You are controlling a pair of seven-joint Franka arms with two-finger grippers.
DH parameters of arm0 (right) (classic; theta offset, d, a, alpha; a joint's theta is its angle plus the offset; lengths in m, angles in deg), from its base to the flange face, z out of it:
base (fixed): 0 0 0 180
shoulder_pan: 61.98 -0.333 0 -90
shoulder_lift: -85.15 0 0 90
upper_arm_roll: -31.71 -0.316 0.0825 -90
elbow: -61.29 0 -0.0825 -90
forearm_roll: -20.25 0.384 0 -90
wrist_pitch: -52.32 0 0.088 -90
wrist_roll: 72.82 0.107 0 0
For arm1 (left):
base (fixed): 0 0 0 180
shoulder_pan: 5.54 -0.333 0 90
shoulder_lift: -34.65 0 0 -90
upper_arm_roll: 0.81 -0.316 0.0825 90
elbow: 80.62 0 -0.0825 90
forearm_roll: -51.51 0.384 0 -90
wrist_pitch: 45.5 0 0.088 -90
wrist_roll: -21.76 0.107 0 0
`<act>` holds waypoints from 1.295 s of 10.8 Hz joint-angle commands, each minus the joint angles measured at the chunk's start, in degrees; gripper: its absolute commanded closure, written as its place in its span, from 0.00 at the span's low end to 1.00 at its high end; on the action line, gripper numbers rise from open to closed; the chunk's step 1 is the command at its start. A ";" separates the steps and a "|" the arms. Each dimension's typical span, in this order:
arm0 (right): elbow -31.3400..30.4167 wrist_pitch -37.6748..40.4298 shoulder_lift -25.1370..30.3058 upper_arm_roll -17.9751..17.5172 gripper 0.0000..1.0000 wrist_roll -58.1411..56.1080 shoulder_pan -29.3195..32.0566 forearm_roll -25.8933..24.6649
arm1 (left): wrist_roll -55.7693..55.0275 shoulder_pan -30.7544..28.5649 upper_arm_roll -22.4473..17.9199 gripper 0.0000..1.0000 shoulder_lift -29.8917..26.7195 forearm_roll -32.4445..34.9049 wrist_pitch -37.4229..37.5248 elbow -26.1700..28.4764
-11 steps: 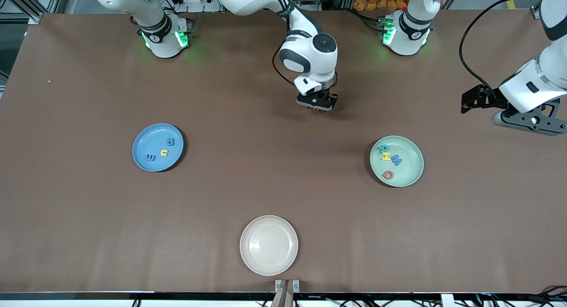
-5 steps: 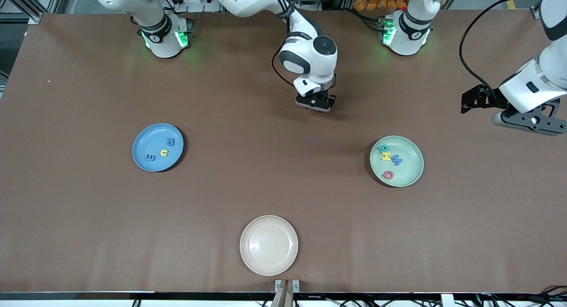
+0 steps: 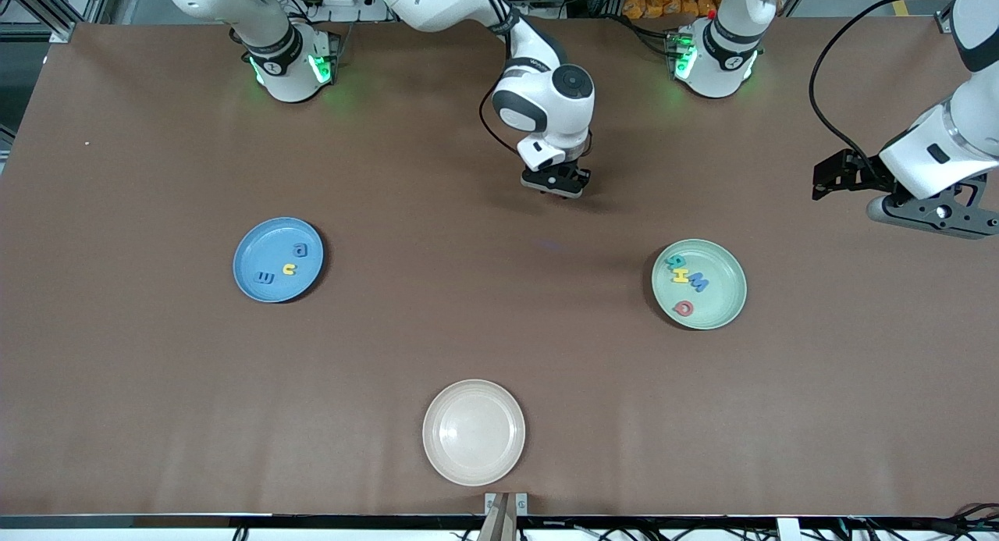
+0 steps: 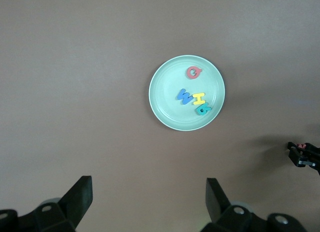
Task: Sort upper and lower case letters into plates
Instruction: 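Lower the right gripper and grasp the pink w, then carry the pink w to the blue plate with the right gripper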
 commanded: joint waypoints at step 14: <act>-14.31 27.28 28.20 -6.42 1.00 -60.12 48.91 6.54 | -5.79 -0.52 -0.02 0.00 0.41 -5.59 -0.52 -4.48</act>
